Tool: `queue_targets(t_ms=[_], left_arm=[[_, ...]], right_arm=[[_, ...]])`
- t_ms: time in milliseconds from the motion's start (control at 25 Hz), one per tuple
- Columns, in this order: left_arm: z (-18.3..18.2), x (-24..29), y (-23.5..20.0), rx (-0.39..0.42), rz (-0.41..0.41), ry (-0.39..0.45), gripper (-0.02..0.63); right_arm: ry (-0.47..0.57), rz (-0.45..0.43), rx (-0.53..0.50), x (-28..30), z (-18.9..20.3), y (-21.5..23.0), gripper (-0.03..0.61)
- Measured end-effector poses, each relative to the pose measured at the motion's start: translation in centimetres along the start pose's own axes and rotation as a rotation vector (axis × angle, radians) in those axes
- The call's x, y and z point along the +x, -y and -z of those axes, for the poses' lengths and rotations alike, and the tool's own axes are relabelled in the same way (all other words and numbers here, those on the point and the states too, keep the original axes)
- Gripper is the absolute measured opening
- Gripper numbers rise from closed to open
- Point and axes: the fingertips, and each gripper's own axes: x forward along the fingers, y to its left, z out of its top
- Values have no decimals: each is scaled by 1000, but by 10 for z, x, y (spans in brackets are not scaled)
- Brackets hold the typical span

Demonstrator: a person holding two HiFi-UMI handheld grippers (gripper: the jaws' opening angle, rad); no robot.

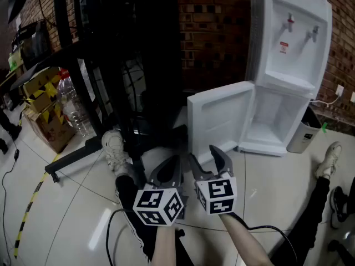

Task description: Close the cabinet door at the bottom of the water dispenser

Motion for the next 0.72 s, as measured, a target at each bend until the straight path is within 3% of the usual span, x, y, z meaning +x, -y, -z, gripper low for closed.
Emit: queue_targets(t_ms=[120,240,480,560,720], left_arm=[[-1,-2,-15,-49,-52,-6,15],[-4,-4,-20,-47,-76,4,15],[1,3,-13,-43,-56,-17,14],[-1,2,-15,-53,-64,-8,14],[-5,0,-18,-60,-74,7,14]], right_arm=[[-23,45,-17,32,3,1,279],[-33,106,-41,57,4,7,278],[-44,191,-68,81,11,15,271],[-56,214,-72,84,17,18,224],[-72,252,-88,90,23,25,210]])
